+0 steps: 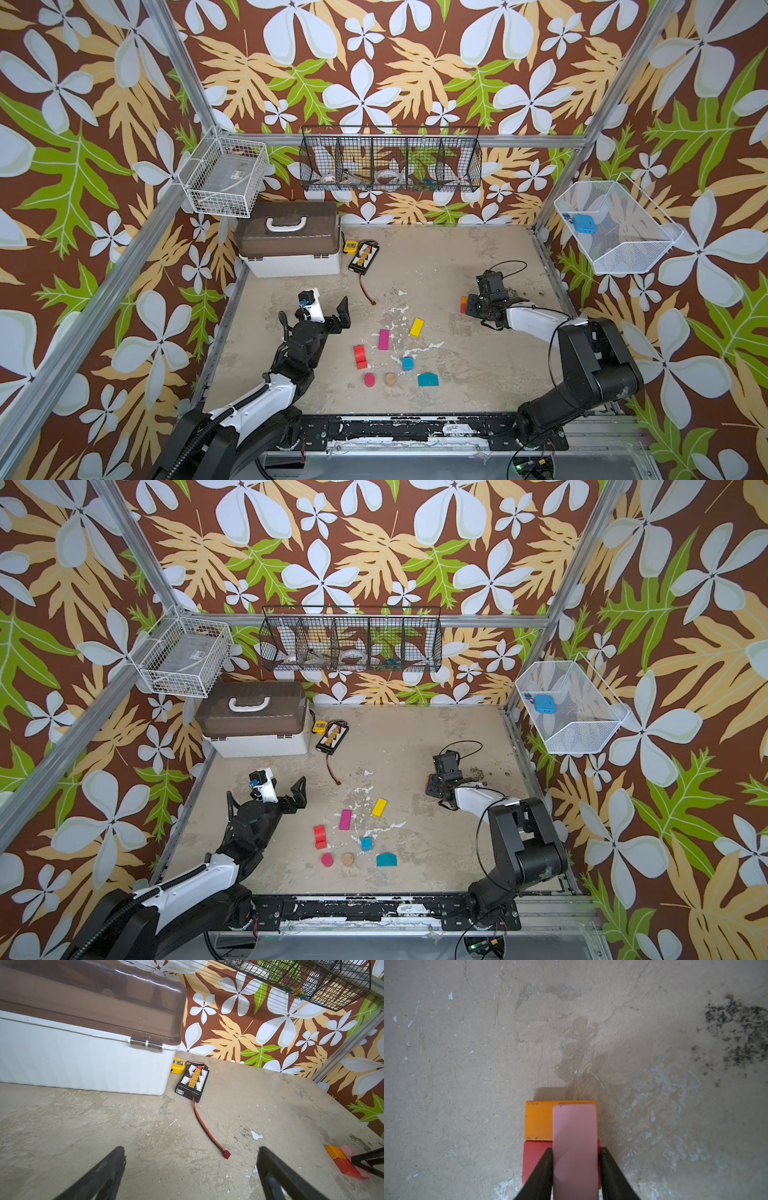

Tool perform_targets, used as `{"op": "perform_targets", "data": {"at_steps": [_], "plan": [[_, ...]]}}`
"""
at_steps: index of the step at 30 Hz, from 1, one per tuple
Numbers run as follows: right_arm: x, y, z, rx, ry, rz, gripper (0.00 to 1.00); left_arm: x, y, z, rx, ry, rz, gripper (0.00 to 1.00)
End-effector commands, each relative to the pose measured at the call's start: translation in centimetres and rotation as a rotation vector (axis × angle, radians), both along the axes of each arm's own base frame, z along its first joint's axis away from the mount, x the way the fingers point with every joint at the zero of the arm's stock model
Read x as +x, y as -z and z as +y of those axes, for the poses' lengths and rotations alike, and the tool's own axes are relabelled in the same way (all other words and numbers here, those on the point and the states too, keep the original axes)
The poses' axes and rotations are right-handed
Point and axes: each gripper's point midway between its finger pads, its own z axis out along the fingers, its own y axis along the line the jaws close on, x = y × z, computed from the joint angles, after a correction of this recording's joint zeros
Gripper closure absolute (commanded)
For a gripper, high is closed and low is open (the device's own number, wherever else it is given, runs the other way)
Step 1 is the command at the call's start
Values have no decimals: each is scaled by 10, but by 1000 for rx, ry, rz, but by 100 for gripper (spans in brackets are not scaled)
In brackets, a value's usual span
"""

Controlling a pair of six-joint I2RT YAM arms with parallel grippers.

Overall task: Build the wood block tower
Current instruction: 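Lower the pink block onto the orange and red blocks, adjusting position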

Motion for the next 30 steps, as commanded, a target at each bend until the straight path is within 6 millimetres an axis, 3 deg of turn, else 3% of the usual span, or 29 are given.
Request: {"op": "perform_targets", "data": {"at_steps": [1, 16, 30], "plan": [[1, -1, -3, -21, 8, -1, 61, 2, -7, 1, -8, -11, -22, 0], [-1, 0, 0, 6, 11, -1, 47, 2, -7, 1, -10, -11, -20, 0], [0, 0, 8, 54, 4, -16, 45, 2, -7, 1, -10, -11, -20, 0]]}}
